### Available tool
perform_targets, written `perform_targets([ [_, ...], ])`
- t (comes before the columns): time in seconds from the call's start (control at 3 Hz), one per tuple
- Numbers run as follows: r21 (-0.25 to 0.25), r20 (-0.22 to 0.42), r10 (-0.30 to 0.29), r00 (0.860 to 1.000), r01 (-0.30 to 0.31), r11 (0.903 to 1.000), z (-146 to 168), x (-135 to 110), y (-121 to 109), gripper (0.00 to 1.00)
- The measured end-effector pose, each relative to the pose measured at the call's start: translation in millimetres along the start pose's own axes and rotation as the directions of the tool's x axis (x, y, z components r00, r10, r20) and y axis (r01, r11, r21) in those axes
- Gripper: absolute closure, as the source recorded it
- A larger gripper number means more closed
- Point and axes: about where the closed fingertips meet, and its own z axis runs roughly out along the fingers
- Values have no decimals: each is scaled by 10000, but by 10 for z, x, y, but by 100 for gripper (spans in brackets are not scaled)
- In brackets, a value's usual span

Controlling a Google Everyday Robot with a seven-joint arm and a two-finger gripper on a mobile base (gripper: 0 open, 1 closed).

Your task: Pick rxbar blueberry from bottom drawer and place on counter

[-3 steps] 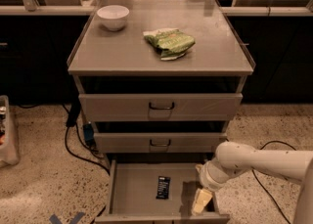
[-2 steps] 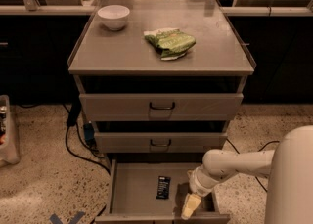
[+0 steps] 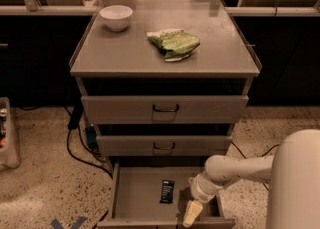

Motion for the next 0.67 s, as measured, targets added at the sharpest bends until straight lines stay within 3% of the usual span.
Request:
perform_targets([
  [0.67,-1017,402,-1165,9924,1200,9875,1148,-479,-76,0],
])
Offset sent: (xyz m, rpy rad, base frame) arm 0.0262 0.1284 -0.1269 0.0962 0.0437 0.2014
